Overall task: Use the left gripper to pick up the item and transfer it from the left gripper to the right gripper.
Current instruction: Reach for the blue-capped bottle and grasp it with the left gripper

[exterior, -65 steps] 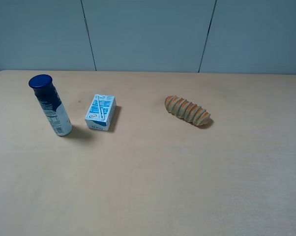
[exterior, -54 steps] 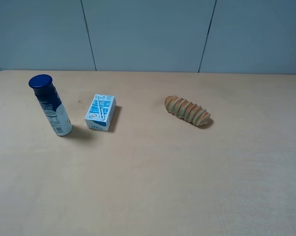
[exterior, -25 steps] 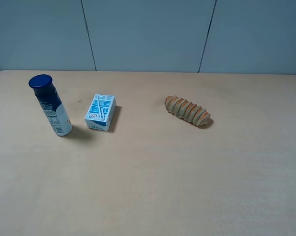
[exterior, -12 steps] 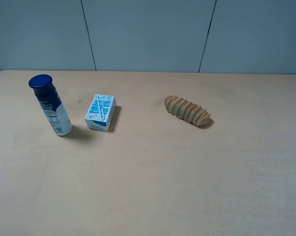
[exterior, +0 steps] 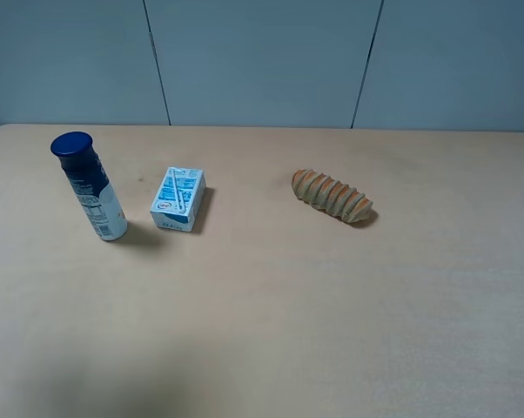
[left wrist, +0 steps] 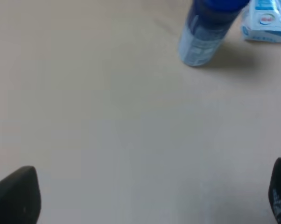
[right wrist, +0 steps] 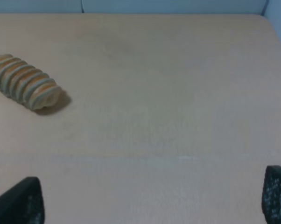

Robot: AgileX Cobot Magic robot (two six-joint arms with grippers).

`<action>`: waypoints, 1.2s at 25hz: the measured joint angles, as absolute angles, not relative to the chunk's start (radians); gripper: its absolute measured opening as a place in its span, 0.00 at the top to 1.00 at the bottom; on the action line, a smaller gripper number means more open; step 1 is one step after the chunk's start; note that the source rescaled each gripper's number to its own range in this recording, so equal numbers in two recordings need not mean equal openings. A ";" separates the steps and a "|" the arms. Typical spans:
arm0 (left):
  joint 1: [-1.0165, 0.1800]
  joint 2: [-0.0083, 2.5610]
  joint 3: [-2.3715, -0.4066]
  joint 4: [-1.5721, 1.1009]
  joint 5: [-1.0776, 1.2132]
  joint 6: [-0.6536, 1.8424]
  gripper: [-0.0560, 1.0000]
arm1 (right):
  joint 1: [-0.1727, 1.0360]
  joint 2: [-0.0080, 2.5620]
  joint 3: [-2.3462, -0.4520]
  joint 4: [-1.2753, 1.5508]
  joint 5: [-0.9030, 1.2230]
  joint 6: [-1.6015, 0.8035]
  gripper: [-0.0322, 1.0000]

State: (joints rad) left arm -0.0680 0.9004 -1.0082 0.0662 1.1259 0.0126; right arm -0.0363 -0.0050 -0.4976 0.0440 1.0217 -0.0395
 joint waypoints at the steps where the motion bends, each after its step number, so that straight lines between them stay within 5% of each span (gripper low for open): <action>1: -0.086 0.930 -1.025 0.066 1.127 0.013 0.04 | -0.036 -0.005 -0.498 0.044 1.022 -0.039 0.00; 14: -0.156 1.351 -1.303 0.065 1.132 -0.006 0.04 | -0.036 -0.005 -0.498 0.044 1.022 -0.039 0.00; 30: -0.161 1.642 -1.322 0.066 1.129 0.027 0.04 | -0.036 -0.005 -0.498 0.044 1.022 -0.039 0.00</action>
